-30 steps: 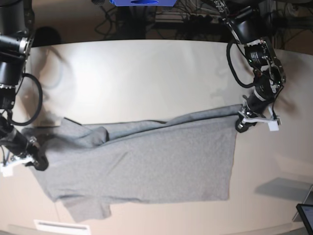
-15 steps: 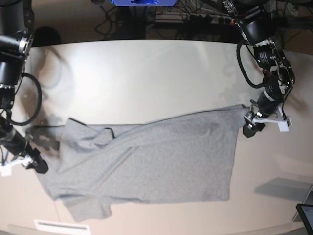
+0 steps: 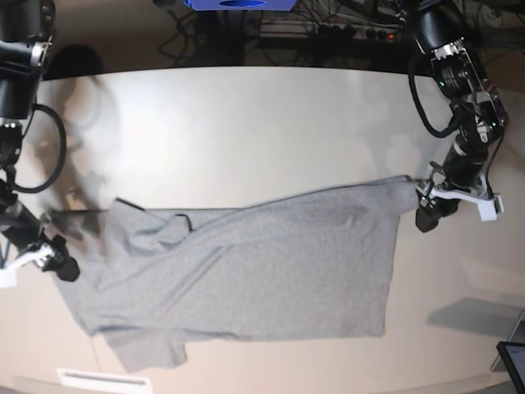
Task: Fold the T-shirt properly
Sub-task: 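Lift the shoulder edges with both grippers and drag them toward the hem, then lower the held shoulder edges onto the shirt body and open both grippers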
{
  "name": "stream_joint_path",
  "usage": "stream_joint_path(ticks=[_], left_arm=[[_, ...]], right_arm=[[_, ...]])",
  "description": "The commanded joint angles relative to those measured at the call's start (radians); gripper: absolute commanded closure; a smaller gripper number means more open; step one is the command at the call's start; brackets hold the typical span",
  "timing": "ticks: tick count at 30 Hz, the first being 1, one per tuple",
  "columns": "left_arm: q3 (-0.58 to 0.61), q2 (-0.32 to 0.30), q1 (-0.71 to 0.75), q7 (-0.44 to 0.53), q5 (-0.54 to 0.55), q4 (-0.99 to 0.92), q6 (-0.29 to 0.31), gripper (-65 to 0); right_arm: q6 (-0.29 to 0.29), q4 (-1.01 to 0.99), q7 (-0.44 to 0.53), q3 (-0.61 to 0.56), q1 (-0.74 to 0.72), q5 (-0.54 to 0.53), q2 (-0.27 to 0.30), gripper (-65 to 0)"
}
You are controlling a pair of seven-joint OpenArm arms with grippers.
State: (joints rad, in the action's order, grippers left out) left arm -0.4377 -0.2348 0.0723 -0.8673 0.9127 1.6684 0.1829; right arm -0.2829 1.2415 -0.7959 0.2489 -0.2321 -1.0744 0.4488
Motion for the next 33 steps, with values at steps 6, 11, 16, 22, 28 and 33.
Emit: stream_joint_path(ticks=[6,11,16,22,28,33], left_arm=[[-0.003,-0.001,0.054,0.029,-0.001,0.045,0.007,-39.8],[0.092,-0.001,0.068,0.033,-0.22,0.134,0.007,-39.5],[0.284,0.007,0.096,0.21,-0.518,0.183,0.007,-39.5],[0.317,0.03,0.133,0.434,-0.565,0.126,0.007,-39.5],[0.319,0.03,0.105,0.432,-0.565,0.068,0.007,-39.5],[0.325,0.03,0.074,0.429,-0.565,0.003,0.005,-39.5]], right_arm=[[-0.008,0.077,0.014,0.0,0.024,0.104,0.014,-26.4],[-0.008,0.162,0.023,-0.112,0.036,0.403,-0.031,-26.4],[-0.008,0.272,0.088,-0.122,0.069,0.707,-0.141,-26.4],[-0.008,0.292,0.132,-0.121,0.083,0.859,-0.196,-26.4],[-0.008,0.291,0.131,-0.121,0.073,0.86,-0.19,-26.4],[-0.008,0.231,0.126,-0.125,0.029,0.86,-0.19,-26.4]])
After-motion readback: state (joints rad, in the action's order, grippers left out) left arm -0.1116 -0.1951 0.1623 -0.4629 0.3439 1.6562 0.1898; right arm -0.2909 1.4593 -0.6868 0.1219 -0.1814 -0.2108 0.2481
